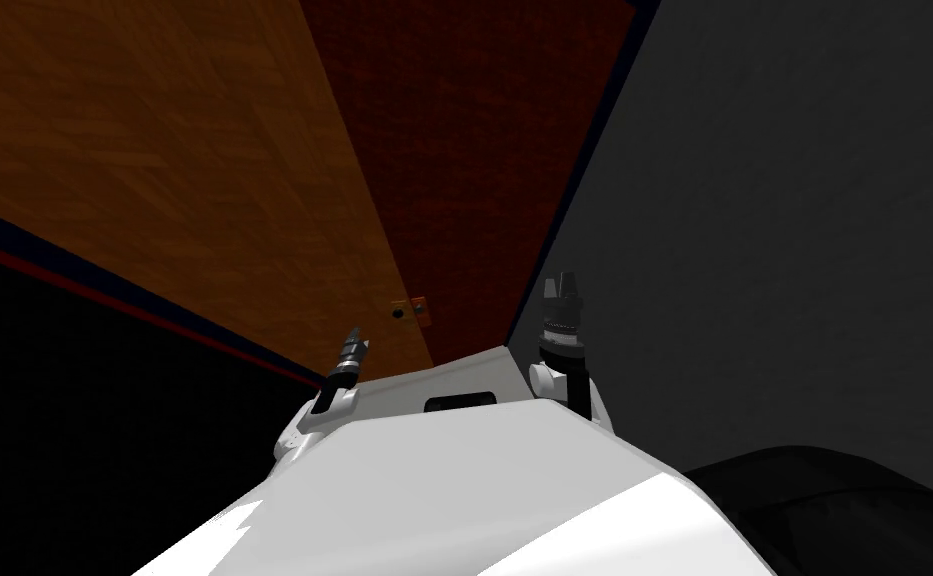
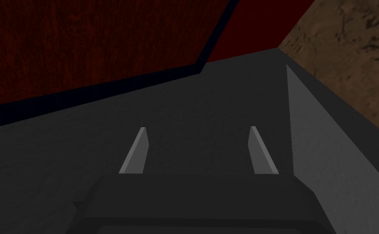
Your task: Pull the door open
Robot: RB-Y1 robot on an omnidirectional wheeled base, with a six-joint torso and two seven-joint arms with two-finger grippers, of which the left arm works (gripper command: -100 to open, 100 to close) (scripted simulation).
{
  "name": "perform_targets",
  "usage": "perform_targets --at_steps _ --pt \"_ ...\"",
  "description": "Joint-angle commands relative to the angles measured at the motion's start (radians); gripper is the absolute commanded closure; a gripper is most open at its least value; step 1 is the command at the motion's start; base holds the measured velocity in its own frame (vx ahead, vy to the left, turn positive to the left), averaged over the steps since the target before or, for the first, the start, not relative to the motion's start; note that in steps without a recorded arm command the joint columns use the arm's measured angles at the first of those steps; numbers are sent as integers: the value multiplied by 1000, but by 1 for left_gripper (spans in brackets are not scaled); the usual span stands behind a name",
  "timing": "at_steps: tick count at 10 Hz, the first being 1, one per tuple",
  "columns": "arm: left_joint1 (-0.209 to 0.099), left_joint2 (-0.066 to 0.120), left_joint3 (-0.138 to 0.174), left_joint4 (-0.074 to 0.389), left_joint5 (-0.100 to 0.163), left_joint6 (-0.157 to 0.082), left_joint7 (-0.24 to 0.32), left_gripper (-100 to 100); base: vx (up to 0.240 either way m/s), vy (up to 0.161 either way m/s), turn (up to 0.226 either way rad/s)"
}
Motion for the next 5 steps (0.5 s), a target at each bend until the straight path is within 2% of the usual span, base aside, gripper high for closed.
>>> perform_targets --at_steps 1,4,5 --pt "-14 -10 -10 -3 -2 -2 -3 -100 194 -24 -116" --pt "-50 -33 -48 -17 -9 -7 -4 -100 221 -103 -170" --pt "-46 -27 -41 -8 -7 -10 -1 -100 74 -66 -11"
